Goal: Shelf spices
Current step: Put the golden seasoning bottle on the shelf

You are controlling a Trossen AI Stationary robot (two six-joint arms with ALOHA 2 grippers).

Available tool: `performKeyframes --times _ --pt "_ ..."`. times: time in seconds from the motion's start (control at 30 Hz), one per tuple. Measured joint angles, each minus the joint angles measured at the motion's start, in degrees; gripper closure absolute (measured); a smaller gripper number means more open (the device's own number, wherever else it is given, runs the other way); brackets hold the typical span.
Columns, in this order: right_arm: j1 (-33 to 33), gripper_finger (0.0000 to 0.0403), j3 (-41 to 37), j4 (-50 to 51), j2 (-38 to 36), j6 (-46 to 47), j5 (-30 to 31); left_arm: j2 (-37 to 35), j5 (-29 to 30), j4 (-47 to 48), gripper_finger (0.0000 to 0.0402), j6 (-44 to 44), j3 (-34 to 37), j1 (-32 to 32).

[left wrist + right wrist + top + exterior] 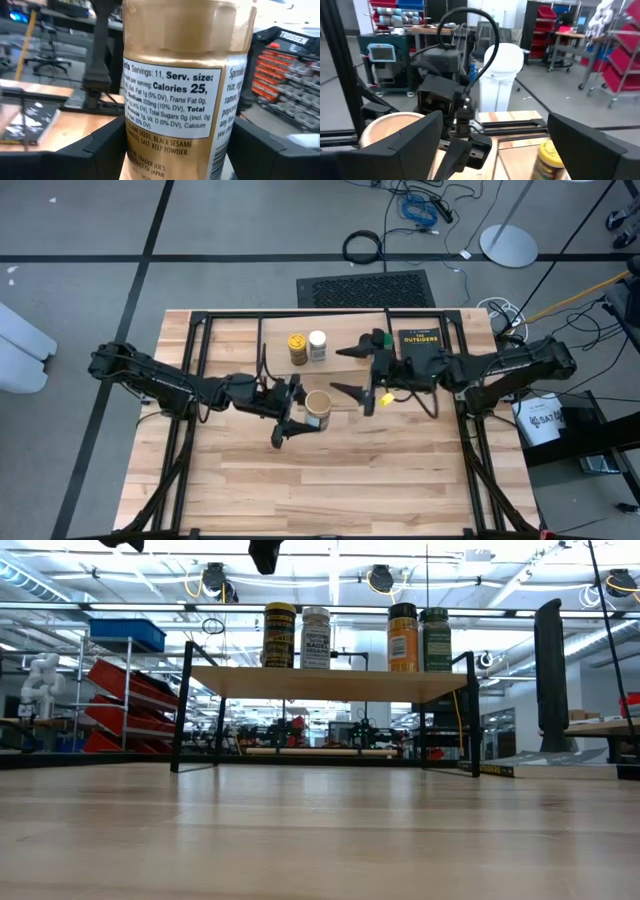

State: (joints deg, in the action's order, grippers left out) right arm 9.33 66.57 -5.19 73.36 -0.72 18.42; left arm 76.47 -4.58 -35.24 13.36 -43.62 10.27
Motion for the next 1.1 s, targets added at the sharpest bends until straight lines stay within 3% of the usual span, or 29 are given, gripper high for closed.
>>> performKeyframes --times 0.27,0.5,0.77,0.87,1.1 --pt "0.5 0.0055 0.0 5.8 -4.5 -1.0 1.8 -4.4 1.5 3.8 0.0116 -3.1 0.0 -0.1" --pt "3.5 0.0055 0.0 13.9 -7.8 -0.3 6.0 -16.8 7.6 17.7 0.0116 -7.9 0.0 -2.6" --pt "5.0 0.0055 0.0 15.0 -8.3 -0.3 5.8 -29.1 17.3 32.8 0.0116 -13.6 0.0 -8.3" --pt "5.0 0.0055 0.0 14.9 -8.3 -0.3 5.8 -30.5 20.0 38.3 0.0116 -13.8 0.0 -11.4" --pt "6.4 0.0055 0.0 20.6 -8.2 3.1 5.3 -30.1 20.3 43.8 0.0116 -13.7 1.1 -17.2"
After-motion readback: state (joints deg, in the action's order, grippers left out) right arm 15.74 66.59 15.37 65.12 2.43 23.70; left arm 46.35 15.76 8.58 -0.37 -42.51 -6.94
